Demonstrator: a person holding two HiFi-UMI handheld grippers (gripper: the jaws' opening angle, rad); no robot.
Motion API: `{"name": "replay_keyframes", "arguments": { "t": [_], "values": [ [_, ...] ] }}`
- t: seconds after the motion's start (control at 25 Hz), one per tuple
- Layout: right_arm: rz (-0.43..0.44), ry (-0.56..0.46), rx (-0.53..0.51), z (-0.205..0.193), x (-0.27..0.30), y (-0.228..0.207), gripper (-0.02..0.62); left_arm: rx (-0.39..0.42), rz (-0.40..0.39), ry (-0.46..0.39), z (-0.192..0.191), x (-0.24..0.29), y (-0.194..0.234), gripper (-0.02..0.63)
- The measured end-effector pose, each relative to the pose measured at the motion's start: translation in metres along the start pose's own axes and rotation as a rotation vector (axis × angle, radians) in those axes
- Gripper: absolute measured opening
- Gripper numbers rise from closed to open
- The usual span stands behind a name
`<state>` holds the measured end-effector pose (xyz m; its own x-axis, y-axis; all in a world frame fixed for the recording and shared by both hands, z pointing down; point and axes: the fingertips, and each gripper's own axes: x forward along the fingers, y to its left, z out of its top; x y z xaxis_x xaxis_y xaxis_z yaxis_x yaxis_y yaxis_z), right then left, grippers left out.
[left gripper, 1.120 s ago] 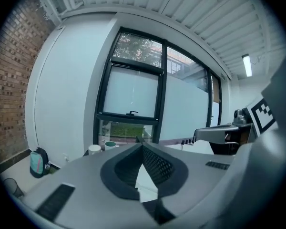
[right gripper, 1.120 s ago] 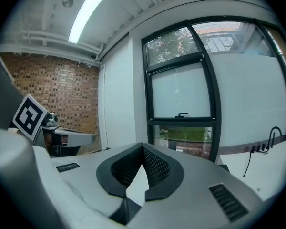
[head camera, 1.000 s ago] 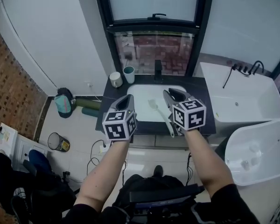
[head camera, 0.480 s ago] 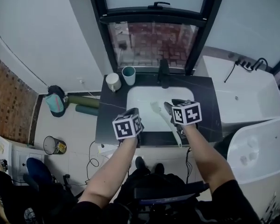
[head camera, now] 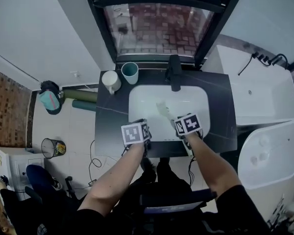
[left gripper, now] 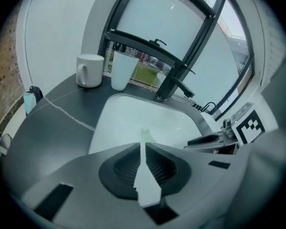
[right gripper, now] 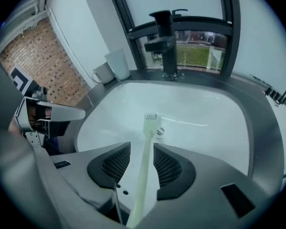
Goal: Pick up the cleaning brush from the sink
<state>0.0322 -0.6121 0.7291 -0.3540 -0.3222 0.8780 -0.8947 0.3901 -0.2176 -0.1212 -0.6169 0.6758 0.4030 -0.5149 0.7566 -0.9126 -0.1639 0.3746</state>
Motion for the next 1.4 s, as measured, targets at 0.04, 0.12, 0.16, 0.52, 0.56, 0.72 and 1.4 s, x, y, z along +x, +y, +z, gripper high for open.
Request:
{"name": "replay_keyframes", "arguments": {
  "t": [0.04,0.12,0.16,0.52,0.56,0.72,1.4],
  "values": [
    [0.007,0.029,-0.005,-0.004,0.01,-0.005,0.147,-0.013,-0.004,0.017,-0.002,0.011,-0.002,0.035],
    [0.021,0.072,-0.014,-0.009,0.026,-0.012,0.147,-0.008,-0.002,0.041,-0.002,0.03,-0.006,0.035],
    [0.029,0.09,-0.015,-0.011,0.033,-0.015,0.147,0.006,0.004,0.052,0.0,0.038,-0.007,0.035],
    [0.058,0.256,-0.052,-0.021,0.084,-0.035,0.147,0.06,0.041,0.133,-0.011,0.084,-0.01,0.035],
    [0.062,0.292,-0.051,-0.027,0.087,-0.034,0.147,0.057,0.039,0.138,-0.011,0.086,-0.01,0.035],
    [0.059,0.315,-0.007,-0.031,0.093,-0.032,0.032,0.089,0.039,0.159,-0.016,0.086,-0.008,0.035],
    [-0.003,0.092,0.001,-0.027,-0.018,0.039,0.012,0.216,-0.025,-0.095,-0.005,-0.029,-0.037,0.035]
  ]
}}
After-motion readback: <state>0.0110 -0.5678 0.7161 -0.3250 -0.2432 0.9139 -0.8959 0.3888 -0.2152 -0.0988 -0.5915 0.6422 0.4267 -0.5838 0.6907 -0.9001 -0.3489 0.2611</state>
